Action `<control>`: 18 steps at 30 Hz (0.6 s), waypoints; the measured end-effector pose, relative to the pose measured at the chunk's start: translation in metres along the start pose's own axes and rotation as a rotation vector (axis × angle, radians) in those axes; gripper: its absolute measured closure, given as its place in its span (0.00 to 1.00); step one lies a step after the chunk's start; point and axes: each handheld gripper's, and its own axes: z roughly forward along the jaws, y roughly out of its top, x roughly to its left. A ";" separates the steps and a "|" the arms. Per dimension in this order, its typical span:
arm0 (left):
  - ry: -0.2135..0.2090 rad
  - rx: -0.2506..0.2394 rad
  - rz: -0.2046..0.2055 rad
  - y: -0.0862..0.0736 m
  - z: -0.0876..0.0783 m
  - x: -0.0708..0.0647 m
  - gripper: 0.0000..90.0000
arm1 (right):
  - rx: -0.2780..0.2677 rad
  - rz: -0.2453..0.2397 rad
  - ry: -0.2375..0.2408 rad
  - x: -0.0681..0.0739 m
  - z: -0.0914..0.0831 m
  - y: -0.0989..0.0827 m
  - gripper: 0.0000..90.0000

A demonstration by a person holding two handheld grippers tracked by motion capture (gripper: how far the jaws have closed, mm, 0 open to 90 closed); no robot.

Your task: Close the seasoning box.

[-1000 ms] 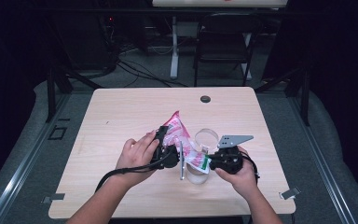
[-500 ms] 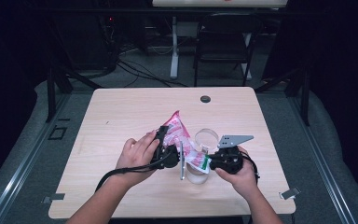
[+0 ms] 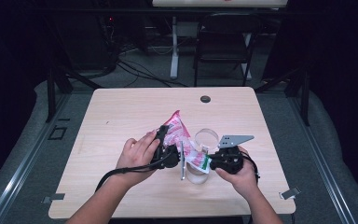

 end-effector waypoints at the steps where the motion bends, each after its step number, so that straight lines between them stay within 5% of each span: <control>1: 0.000 0.001 0.000 0.000 0.000 0.000 0.69 | 0.000 0.000 0.000 0.000 0.000 0.000 1.00; 18: 0.008 -0.005 0.012 0.002 -0.001 0.001 0.71 | 0.001 0.000 0.002 -0.001 -0.001 0.000 1.00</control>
